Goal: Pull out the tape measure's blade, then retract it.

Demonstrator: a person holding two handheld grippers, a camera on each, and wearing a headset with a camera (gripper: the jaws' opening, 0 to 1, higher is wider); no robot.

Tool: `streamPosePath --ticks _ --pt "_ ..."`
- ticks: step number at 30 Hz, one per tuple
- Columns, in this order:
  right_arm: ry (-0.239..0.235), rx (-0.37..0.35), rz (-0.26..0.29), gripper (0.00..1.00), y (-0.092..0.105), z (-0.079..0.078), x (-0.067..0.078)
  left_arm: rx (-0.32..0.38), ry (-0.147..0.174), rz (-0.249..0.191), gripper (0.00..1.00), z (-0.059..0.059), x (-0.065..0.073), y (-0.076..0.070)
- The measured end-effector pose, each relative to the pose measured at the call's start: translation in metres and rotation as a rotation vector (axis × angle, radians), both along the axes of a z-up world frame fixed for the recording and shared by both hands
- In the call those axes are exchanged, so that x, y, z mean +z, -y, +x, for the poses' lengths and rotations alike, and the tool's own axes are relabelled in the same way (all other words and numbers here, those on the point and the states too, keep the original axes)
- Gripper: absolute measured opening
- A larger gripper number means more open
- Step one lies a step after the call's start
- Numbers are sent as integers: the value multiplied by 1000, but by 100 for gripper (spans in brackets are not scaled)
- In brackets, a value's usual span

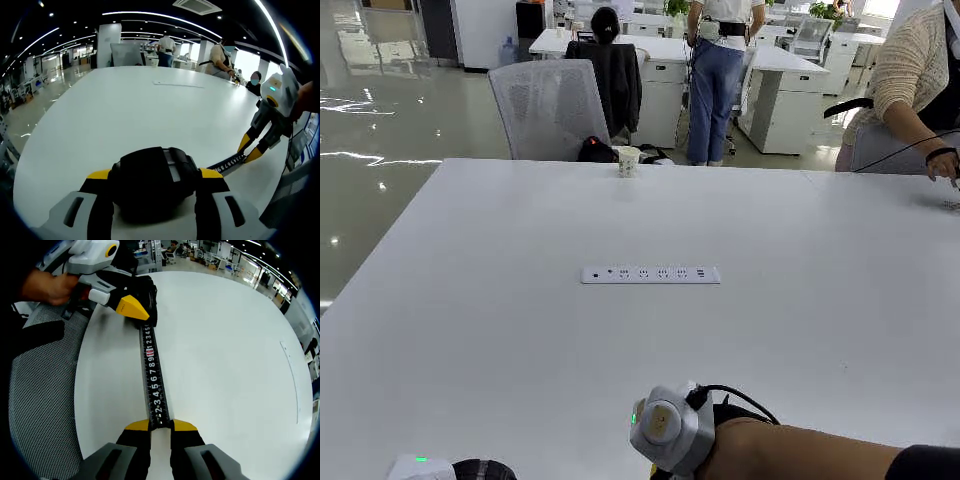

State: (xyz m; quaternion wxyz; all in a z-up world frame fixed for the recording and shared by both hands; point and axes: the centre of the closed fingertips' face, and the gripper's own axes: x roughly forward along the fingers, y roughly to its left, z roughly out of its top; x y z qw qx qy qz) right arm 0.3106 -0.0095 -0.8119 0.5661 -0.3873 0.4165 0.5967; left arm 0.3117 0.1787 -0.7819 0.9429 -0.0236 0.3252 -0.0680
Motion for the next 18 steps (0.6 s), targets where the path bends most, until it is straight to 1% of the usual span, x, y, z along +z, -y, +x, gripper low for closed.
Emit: streamPosePath --ticks 18 --pt "4 7 5 11 -7 -2 0 -2 1 6 61 0 0 0"
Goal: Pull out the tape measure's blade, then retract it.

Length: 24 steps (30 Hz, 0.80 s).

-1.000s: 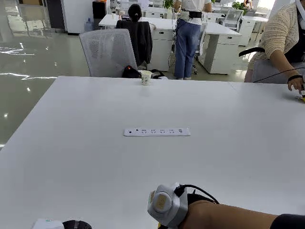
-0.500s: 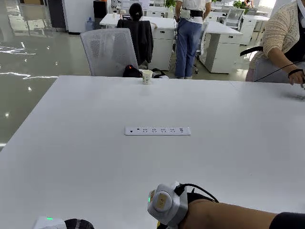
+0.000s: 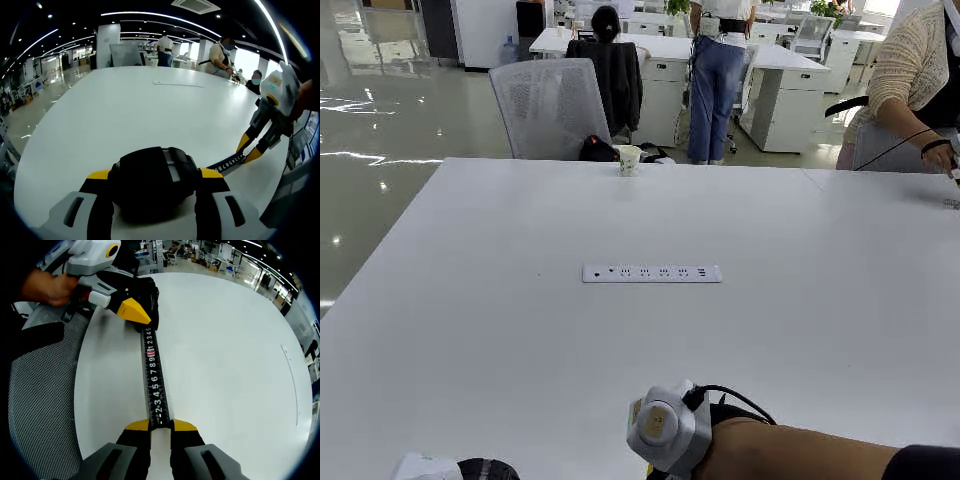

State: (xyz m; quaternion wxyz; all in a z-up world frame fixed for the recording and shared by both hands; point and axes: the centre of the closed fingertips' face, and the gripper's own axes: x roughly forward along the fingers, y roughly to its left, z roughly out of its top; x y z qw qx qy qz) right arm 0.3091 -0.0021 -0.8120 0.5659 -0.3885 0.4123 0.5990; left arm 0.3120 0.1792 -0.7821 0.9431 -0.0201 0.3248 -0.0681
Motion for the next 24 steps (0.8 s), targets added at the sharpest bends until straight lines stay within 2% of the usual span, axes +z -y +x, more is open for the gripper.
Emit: streamPosePath --ticks 24 --pt "5 1 14 11 -9 0 1 -2 7 7 61 -1 1 1"
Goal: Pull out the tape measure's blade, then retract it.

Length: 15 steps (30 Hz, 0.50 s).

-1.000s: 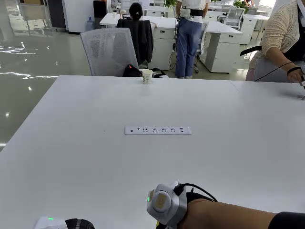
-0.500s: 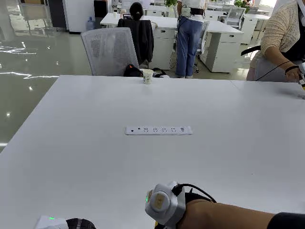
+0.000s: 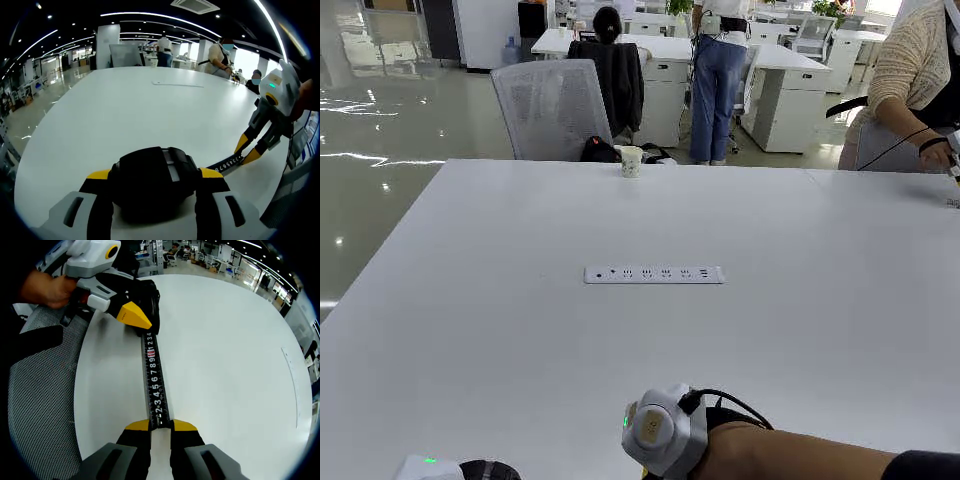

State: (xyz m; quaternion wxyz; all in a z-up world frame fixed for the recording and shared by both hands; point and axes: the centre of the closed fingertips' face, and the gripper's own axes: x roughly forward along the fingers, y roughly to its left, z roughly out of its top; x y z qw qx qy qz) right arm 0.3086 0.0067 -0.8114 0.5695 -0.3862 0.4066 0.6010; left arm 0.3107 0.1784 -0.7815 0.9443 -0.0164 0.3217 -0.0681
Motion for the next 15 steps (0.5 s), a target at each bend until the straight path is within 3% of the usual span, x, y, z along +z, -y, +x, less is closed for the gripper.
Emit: streamPosePath --ticks 5,15 --pt "0 -2 5 11 -1 0 0 -2 -21 -3 61 0 -1 0" --pt "6 -2 7 11 -5 -1 0 -5 -24 -11 61 1 0 0"
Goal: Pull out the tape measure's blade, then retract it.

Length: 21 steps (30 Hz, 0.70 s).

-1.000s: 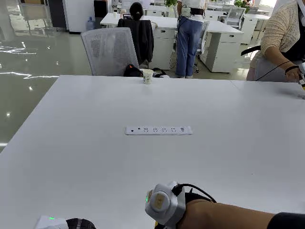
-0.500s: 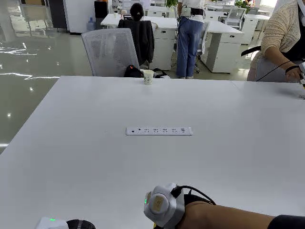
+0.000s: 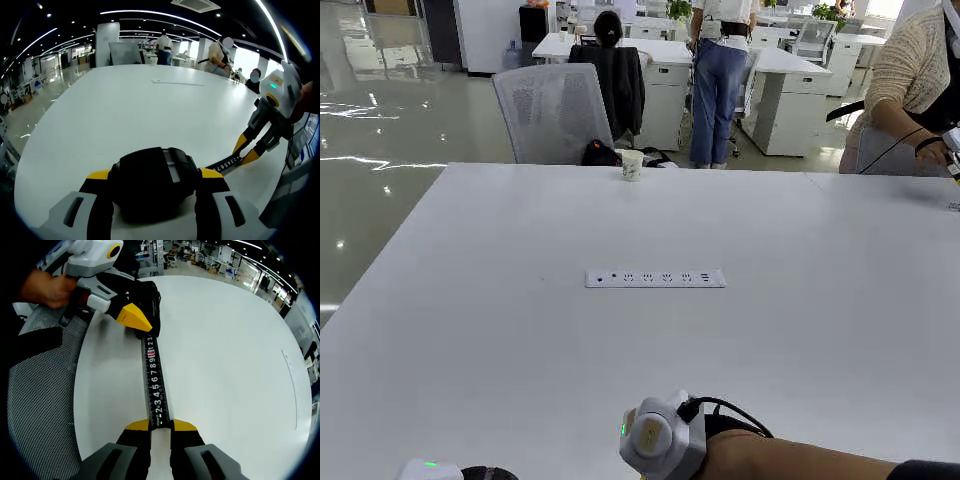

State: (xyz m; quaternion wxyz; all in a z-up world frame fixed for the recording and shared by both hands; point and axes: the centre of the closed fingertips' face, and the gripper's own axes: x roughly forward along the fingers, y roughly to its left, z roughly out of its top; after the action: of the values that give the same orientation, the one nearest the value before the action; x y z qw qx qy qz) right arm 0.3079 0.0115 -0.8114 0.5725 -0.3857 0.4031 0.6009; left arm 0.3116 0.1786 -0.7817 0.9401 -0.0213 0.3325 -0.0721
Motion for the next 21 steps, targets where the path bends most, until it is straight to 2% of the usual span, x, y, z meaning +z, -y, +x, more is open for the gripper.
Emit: streamPosePath --ticks 21 --pt "-2 -8 25 11 -11 -4 0 -7 -7 5 61 -1 0 0"
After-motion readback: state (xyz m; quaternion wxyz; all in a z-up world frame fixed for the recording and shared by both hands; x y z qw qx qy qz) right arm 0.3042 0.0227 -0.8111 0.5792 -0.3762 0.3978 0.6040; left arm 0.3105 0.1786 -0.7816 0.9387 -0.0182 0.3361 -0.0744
